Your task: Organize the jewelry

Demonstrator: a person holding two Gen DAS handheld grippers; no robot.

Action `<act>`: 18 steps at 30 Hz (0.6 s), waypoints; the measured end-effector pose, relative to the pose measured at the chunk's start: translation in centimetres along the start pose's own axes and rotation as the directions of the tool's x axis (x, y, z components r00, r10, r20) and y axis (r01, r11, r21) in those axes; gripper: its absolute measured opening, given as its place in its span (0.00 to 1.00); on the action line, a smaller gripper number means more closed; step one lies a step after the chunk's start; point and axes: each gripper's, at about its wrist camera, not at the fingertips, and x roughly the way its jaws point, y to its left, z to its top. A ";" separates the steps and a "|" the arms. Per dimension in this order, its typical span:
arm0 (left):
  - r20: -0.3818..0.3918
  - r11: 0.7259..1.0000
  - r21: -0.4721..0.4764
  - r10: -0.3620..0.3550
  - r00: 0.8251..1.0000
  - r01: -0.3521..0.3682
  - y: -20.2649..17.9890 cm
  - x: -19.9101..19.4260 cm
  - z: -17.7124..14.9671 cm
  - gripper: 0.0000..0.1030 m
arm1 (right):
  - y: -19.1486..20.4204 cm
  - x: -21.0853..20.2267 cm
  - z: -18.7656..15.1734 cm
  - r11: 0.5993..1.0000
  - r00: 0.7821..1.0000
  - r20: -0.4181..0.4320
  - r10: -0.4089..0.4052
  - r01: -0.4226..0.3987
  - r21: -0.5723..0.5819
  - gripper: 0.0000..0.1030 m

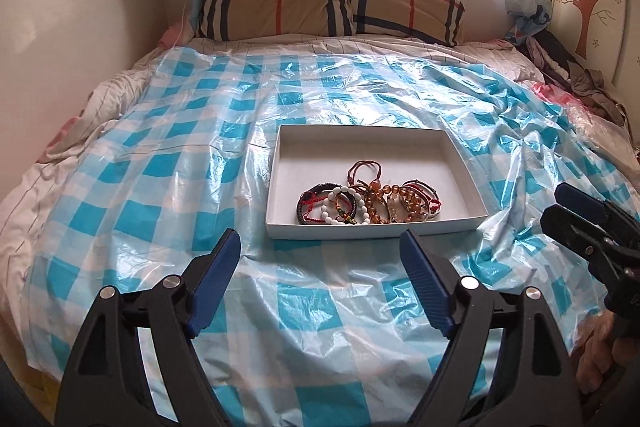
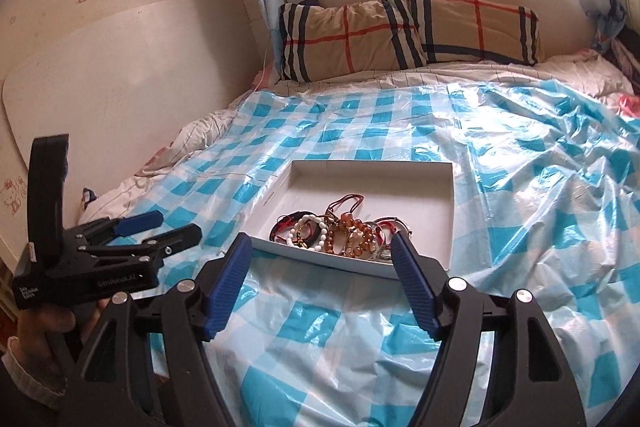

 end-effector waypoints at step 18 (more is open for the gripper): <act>0.060 0.998 0.061 0.025 0.998 -0.028 -1.1 -14.9 -7.1 0.87 | 5.2 -14.6 -9.2 0.989 0.990 0.028 -0.136 0.138 -0.060 0.92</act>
